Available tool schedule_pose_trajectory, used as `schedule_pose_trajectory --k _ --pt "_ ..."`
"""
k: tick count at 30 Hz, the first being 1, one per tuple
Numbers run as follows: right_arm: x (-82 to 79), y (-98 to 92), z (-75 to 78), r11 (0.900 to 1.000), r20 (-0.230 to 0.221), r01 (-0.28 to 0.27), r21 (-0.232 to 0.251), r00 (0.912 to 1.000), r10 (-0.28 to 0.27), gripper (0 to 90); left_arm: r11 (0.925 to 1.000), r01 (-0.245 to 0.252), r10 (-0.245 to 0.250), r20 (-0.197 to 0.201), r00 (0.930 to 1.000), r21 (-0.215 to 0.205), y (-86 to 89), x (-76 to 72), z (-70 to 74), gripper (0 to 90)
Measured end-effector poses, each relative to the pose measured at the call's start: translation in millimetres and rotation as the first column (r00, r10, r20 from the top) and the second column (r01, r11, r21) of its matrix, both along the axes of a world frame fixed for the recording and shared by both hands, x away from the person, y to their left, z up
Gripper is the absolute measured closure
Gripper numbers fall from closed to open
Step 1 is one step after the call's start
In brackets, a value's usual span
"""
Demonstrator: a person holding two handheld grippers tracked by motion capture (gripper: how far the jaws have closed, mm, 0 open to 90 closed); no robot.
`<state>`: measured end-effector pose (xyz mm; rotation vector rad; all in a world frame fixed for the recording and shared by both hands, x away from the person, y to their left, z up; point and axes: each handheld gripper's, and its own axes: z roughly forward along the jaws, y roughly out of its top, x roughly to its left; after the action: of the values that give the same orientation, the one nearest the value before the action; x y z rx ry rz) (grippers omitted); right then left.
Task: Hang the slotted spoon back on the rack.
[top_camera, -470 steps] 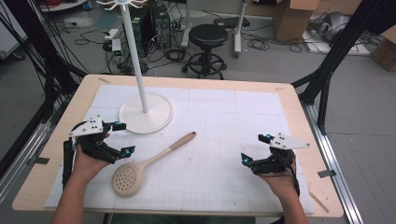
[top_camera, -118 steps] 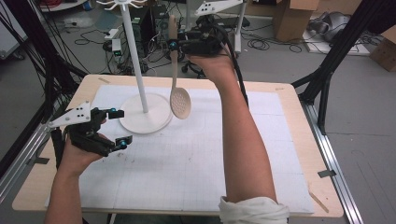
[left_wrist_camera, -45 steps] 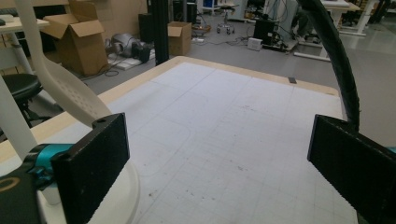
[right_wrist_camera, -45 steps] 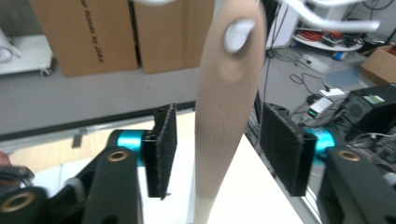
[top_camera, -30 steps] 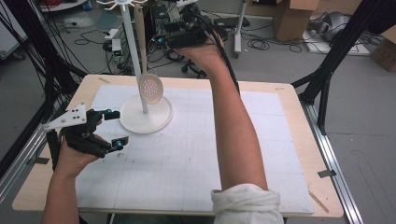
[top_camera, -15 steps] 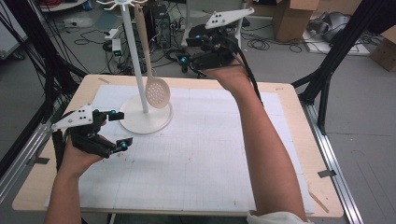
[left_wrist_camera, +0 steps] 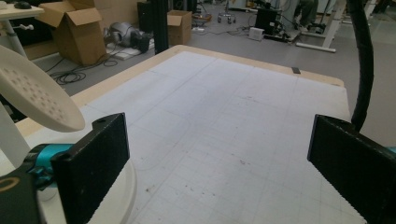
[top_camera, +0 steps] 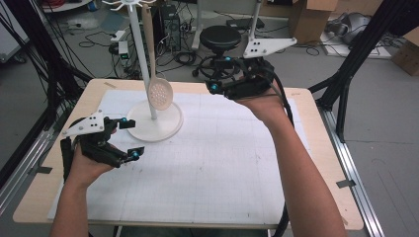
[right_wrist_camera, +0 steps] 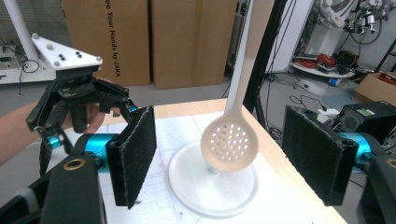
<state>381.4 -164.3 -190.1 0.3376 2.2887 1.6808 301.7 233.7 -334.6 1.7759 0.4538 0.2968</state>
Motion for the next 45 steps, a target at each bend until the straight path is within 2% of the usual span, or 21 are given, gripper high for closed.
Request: schedule_pose_trajectory --k 8,13,20,28,32,37,38,39,45 --pt "-16.3 -25.1 -32.8 0.998 -0.028 0.037 0.056 0.9990 -0.036 21.8 0.9999 -0.008 0.008 -0.002 1.0000 -0.015 3.8 1.5 -1.4 6.1" --pt "-31.5 -41.1 -57.9 0.995 -0.040 0.071 0.076 0.9969 -0.068 20.3 0.9999 -0.011 0.011 -0.008 0.9999 -0.004 2.3 3.0 -3.2 6.1" --pt "-51.4 -63.8 -85.3 0.989 -0.023 0.106 0.099 0.9943 -0.104 17.8 0.9999 -0.017 0.017 -0.010 0.9998 -0.001 2.3 3.2 -4.6 6.1" --pt "-65.0 -83.7 -118.5 0.984 -0.064 0.151 0.098 0.9873 -0.145 16.1 0.9997 -0.024 0.024 -0.020 0.9995 0.003 1.1 5.6 -7.6 6.1" --pt "-68.5 -87.3 -140.9 0.984 -0.101 0.171 0.054 0.9811 -0.165 15.0 0.9996 -0.027 0.027 -0.019 0.9994 0.001 3.0 5.4 -8.1 6.1" --pt "-73.4 -90.7 -163.9 0.983 -0.124 0.180 0.044 0.9770 -0.174 14.8 0.9994 -0.036 0.036 -0.031 0.9989 -0.004 4.3 8.3 -11.8 6.1" --pt "-73.0 -91.4 -167.1 0.983 -0.134 0.182 0.023 0.9750 -0.177 14.5 0.9994 -0.035 0.035 -0.032 0.9989 0.001 4.3 8.8 -12.2 6.1" --pt "-73.0 -92.5 -169.2 0.981 -0.127 0.192 0.011 0.9738 -0.189 14.5 0.9992 -0.039 0.039 -0.032 0.9987 0.004 3.5 9.2 -12.6 6.1" --pt "-77.0 -101.9 -179.2 0.978 -0.148 0.208 0.026 0.9681 -0.202 14.3 0.9993 -0.033 0.033 -0.031 0.9990 0.016 0.3 9.5 -13.5 6.1"
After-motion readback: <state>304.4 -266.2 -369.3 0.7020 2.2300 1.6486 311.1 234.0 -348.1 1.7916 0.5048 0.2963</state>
